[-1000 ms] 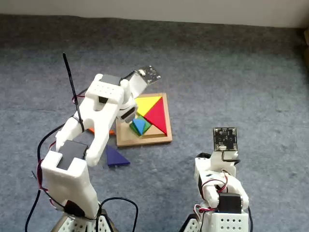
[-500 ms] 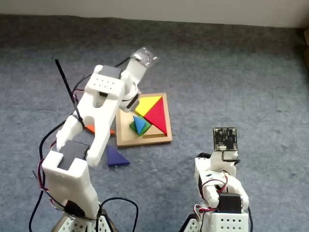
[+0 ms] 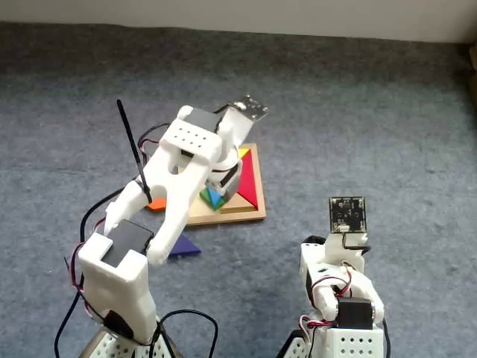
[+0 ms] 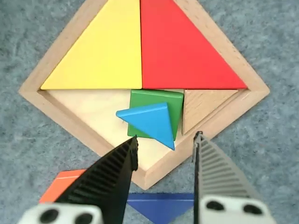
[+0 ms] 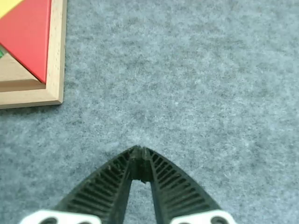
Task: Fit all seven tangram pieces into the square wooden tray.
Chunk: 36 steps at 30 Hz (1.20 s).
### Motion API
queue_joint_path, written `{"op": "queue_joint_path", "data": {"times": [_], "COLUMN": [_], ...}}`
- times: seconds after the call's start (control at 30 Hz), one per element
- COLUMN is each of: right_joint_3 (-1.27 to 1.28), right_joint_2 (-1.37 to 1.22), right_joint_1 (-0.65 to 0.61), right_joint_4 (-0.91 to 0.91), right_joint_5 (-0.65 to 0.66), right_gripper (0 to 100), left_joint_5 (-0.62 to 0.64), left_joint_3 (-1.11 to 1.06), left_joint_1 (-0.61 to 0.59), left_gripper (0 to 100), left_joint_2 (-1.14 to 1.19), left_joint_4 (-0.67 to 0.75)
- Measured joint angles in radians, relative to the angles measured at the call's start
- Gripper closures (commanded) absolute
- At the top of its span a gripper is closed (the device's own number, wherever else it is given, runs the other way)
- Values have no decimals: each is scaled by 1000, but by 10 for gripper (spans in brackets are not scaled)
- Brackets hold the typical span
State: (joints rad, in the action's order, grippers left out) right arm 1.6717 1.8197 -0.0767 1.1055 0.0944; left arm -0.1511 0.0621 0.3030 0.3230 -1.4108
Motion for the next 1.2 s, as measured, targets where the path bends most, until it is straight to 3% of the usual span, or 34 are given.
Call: {"op": "queue_joint_path", "data": {"times": [0.43, 0.83, 1.2], "right_joint_3": [0, 0, 0], "right_joint_2": [0, 0, 0], "right_joint_1": [0, 0, 0], "right_joint_4": [0, 0, 0], "right_joint_5": [0, 0, 0], "right_gripper": [981, 981, 981], "left_joint_5": [-140, -264, -276], "left_joint_3": [2, 32, 31], "left_joint_1": [-146, -146, -192], "left_gripper": [807, 808, 808], "left_joint_2": [95, 107, 124], "left_joint_4": [160, 172, 172]}}
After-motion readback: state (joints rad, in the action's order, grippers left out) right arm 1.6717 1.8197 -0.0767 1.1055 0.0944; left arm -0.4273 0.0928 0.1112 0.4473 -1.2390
